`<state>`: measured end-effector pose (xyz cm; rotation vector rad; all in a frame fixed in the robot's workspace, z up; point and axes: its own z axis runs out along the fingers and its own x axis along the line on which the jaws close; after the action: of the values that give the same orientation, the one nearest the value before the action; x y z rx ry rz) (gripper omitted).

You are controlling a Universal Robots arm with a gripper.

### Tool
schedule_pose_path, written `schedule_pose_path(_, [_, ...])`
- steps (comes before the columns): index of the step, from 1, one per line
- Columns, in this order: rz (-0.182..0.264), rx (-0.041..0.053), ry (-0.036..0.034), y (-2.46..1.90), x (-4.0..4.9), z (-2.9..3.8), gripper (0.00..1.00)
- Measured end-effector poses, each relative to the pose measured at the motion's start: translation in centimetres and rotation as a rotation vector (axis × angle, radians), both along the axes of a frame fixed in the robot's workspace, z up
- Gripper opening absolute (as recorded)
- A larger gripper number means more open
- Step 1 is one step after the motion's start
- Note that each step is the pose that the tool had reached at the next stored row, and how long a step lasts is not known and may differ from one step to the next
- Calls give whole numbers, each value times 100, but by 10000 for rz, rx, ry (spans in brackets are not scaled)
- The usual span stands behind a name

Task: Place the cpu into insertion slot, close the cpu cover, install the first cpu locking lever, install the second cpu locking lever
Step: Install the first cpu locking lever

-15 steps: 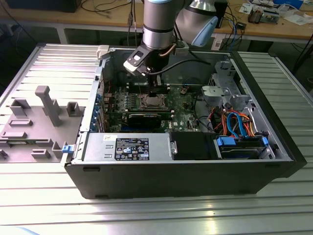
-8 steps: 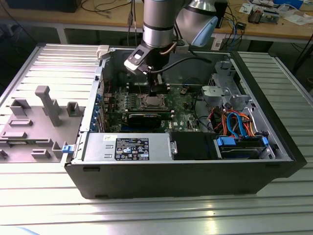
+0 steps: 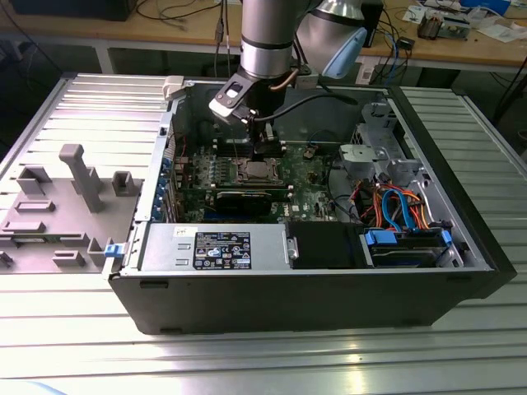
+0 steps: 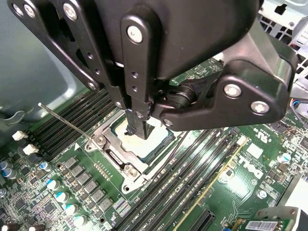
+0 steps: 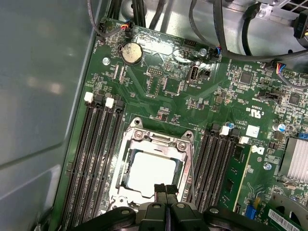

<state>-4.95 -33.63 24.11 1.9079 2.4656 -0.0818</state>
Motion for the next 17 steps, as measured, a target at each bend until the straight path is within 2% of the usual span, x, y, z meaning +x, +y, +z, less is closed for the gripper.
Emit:
schedule_pose_path(8, [17,-7,0,0,0,0,11])
schedule_pose_path(13, [315,-7,0,0,0,0,11])
schedule_pose_path(17, [316,-8,0,0,0,50,11])
